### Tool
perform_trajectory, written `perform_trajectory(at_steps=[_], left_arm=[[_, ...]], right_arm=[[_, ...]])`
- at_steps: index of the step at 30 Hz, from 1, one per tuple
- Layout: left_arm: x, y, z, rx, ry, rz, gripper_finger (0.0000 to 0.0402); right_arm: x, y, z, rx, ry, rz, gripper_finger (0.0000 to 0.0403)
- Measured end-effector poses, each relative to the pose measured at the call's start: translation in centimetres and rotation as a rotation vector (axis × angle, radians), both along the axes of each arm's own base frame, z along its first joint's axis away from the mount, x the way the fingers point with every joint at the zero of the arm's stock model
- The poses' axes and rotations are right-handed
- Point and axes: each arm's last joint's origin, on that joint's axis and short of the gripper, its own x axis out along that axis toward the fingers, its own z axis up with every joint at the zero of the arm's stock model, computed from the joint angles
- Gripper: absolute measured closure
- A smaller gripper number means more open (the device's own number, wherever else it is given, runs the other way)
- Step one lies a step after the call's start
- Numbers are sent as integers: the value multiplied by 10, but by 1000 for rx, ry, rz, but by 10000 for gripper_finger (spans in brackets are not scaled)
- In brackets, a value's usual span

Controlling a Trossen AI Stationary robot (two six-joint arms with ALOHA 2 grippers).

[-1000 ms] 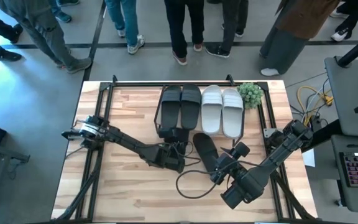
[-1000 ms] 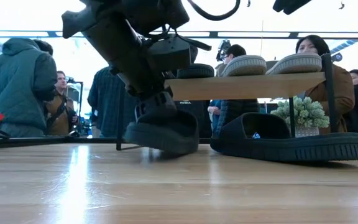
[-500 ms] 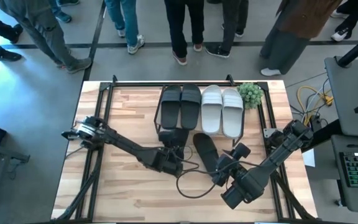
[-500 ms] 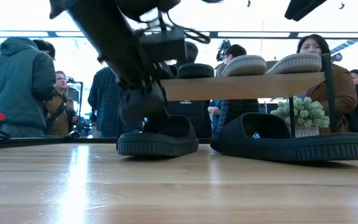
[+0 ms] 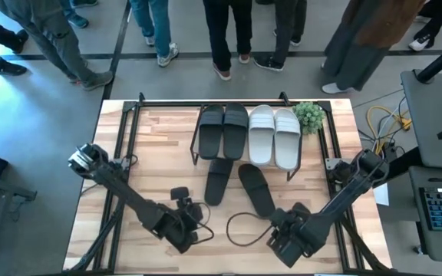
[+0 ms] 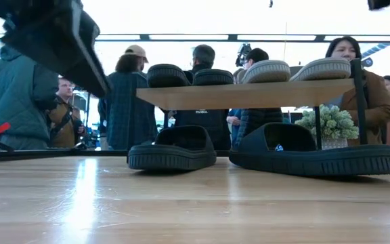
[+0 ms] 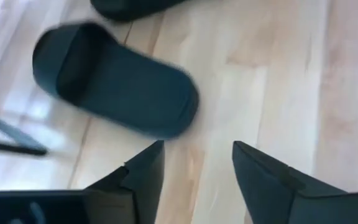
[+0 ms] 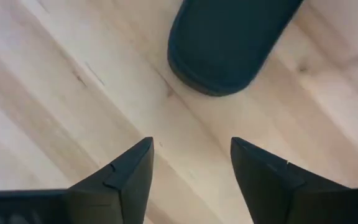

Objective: Pick and place slides into the shelf
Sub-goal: Adjust the black slides under the shelf

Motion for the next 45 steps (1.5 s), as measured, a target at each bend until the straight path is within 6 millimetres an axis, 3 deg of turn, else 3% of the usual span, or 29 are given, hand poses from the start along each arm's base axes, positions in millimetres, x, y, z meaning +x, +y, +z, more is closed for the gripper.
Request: perform_trajectory(at_steps=[6, 16, 21, 28, 38, 45], left_arm=[[-8, -2, -10, -70, -13, 97, 259], [-16, -8, -13, -104, -39, 136, 281], [-20, -9, -15, -126, -42, 176, 281], [-23, -9, -15, -135, -38, 216, 282], [-23, -8, -15, -135, -40, 219, 282], [-17, -13, -29, -135, -30, 219, 282]], right_arm=[[1, -13, -27, 8, -10, -46, 242], [2, -26, -53, 64, 26, 6, 386], [10, -43, -60, 29, 40, 32, 391], [36, -57, -52, 12, -8, 174, 394], [63, -91, -55, -29, -97, 181, 394], [70, -93, -50, -52, -135, 225, 394]])
